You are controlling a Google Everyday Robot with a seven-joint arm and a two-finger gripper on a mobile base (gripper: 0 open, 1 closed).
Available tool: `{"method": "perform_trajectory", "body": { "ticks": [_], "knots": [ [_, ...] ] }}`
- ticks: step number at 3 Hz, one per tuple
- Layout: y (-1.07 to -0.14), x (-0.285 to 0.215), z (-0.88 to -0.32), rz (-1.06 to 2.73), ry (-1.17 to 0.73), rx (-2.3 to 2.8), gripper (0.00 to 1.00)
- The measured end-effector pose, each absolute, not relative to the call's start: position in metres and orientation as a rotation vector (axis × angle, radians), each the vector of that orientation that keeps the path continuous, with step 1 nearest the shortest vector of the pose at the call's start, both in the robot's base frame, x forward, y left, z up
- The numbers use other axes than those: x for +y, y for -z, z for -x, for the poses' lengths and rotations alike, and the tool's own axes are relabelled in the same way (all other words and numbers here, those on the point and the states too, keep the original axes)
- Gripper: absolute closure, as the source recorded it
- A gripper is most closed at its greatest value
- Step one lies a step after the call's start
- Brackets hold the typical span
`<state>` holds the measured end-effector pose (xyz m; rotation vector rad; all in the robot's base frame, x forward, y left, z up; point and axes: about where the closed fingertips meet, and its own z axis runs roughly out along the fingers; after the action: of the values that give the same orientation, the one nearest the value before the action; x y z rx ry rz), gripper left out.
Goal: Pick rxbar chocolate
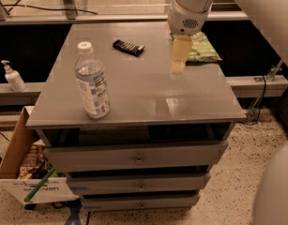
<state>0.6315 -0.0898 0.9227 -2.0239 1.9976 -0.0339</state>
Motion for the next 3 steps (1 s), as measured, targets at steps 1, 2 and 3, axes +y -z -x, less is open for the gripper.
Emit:
{"method": "perform_trajectory", "body": {
  "ticks": [1, 2, 3],
  "knots": [
    [-0.915, -0.070, -0.661, 2.020, 0.004, 2.004, 0.00],
    [-0.913, -0.052, -0.689, 2.001, -0.025, 2.010, 0.00],
    [-0.910, -0.035, -0.710, 1.989, -0.051, 2.014, 0.00]
  ]
}}
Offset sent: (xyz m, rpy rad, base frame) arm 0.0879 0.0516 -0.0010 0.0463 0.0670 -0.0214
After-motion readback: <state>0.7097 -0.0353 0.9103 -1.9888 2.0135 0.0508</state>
